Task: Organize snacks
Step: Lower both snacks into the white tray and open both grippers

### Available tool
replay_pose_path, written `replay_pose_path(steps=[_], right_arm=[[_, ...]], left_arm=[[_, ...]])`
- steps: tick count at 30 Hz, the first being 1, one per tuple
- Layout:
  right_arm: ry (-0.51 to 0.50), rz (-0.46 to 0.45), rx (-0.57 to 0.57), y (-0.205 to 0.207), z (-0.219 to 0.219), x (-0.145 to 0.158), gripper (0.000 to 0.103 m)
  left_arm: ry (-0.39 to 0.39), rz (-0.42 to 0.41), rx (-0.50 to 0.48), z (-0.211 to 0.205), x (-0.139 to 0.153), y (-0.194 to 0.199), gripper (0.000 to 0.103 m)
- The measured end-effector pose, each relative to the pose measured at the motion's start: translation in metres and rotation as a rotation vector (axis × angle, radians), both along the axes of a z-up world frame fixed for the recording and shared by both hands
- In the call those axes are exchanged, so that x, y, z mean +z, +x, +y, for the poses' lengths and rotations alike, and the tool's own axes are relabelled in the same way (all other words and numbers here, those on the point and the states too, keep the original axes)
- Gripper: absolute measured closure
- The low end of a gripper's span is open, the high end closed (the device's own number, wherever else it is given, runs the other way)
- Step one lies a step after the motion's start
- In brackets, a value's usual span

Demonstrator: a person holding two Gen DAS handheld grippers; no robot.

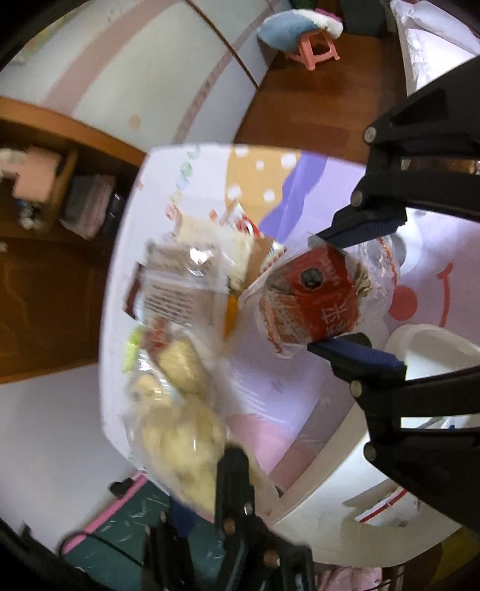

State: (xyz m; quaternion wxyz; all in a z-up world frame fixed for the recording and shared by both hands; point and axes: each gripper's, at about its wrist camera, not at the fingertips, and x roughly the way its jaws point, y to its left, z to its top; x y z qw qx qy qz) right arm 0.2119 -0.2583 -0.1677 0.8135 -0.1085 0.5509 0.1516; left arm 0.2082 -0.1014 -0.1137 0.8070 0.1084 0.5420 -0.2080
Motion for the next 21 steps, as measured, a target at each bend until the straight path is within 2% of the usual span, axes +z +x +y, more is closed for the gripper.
replay_pose_path(steps=[2, 5, 11, 15, 19, 21], right_arm=[[0.015, -0.050, -0.023, -0.014, -0.003, 0.027, 0.055], [0.059, -0.124, -0.039, -0.040, -0.003, 0.070, 0.055], [0.134, -0.210, -0.031, -0.101, 0.004, 0.139, 0.054], [0.205, -0.211, -0.028, -0.137, 0.016, 0.163, 0.054], [0.292, -0.150, -0.023, -0.175, 0.035, 0.170, 0.054], [0.300, -0.136, -0.018, -0.179, 0.038, 0.168, 0.054]], left_arm=[[-0.048, -0.048, 0.014, -0.002, 0.029, -0.018, 0.064], [-0.077, -0.101, 0.044, 0.005, 0.067, -0.052, 0.064], [-0.047, -0.190, 0.141, 0.034, 0.119, -0.123, 0.064], [-0.037, -0.219, 0.256, 0.054, 0.132, -0.162, 0.064], [-0.052, -0.218, 0.360, 0.070, 0.130, -0.194, 0.064], [-0.061, -0.202, 0.406, 0.077, 0.126, -0.209, 0.064]])
